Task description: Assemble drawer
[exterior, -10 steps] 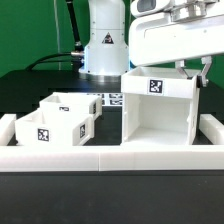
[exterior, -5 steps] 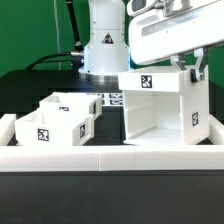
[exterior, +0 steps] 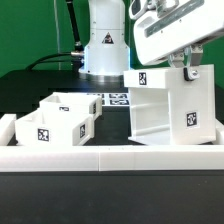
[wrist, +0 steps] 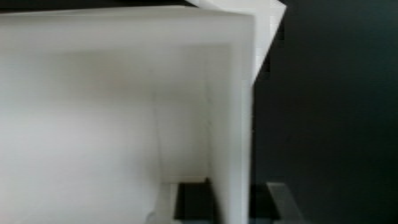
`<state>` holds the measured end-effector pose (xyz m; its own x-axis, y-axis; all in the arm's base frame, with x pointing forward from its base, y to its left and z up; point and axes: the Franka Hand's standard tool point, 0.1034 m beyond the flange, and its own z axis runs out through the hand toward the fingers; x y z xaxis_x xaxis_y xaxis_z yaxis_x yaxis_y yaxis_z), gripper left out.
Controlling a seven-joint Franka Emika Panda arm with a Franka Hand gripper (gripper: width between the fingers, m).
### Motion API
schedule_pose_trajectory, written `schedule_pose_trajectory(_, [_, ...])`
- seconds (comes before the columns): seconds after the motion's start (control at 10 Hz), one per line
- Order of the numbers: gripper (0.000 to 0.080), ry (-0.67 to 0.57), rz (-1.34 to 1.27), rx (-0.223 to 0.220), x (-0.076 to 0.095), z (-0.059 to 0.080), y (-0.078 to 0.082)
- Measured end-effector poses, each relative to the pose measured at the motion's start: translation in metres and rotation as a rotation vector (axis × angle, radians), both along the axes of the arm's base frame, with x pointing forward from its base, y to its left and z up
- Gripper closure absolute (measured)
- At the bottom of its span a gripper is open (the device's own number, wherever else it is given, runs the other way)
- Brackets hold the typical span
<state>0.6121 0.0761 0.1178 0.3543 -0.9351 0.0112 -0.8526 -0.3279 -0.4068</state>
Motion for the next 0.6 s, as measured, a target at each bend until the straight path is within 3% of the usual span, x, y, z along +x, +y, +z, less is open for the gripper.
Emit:
schedule_pose_trajectory(0.3, [0.0747, 0.024, -0.226, 0.113, 0.011, -0.001, 0.002])
schedule_pose_trajectory(0.6, [0.0744, 0.047, -0.327, 0.168, 0.02, -0.004, 0.001])
